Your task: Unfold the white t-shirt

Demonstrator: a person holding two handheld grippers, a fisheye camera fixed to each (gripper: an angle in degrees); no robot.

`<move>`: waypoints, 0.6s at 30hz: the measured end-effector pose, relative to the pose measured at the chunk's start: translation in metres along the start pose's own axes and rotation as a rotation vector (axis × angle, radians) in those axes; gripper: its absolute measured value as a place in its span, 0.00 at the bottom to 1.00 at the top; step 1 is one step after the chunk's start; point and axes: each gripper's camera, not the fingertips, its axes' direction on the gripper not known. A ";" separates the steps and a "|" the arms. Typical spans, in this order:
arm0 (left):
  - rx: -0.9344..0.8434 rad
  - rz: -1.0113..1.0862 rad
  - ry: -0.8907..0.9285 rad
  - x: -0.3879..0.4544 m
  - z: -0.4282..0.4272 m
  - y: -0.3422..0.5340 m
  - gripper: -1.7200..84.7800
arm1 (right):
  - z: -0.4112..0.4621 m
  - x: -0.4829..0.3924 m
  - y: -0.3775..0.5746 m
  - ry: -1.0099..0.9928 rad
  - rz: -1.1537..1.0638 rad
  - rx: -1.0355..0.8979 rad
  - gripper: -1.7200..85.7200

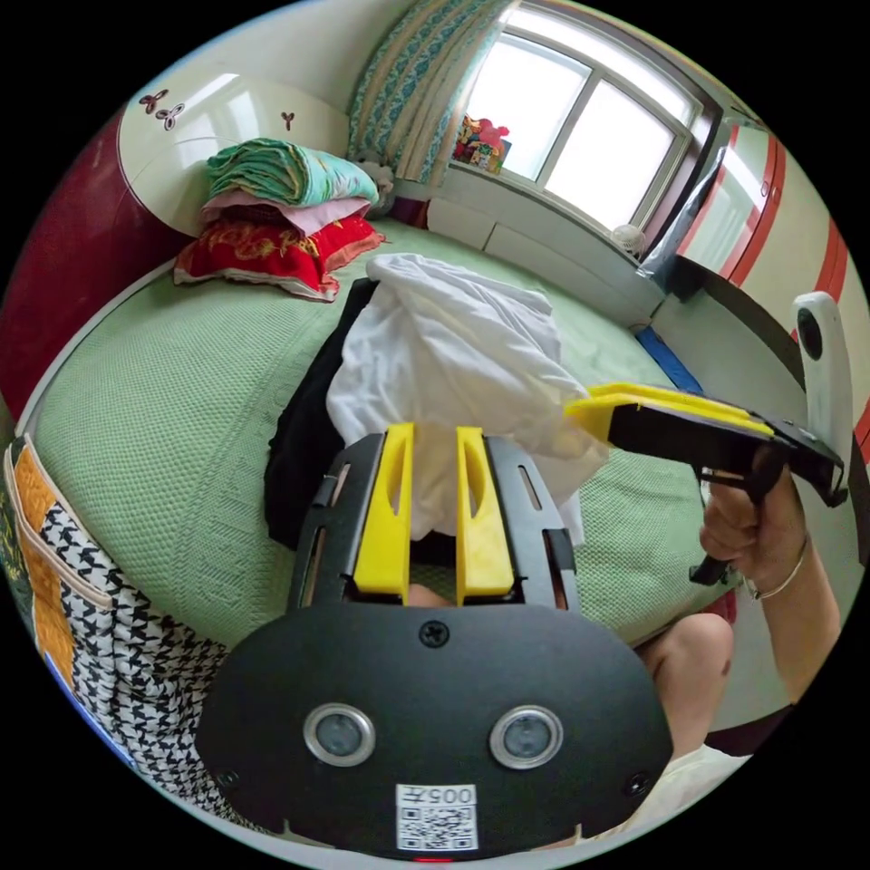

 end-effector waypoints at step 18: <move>-0.008 -0.011 0.009 -0.013 -0.003 -0.018 0.11 | 0.089 -0.009 -0.093 0.172 -0.060 -0.249 0.18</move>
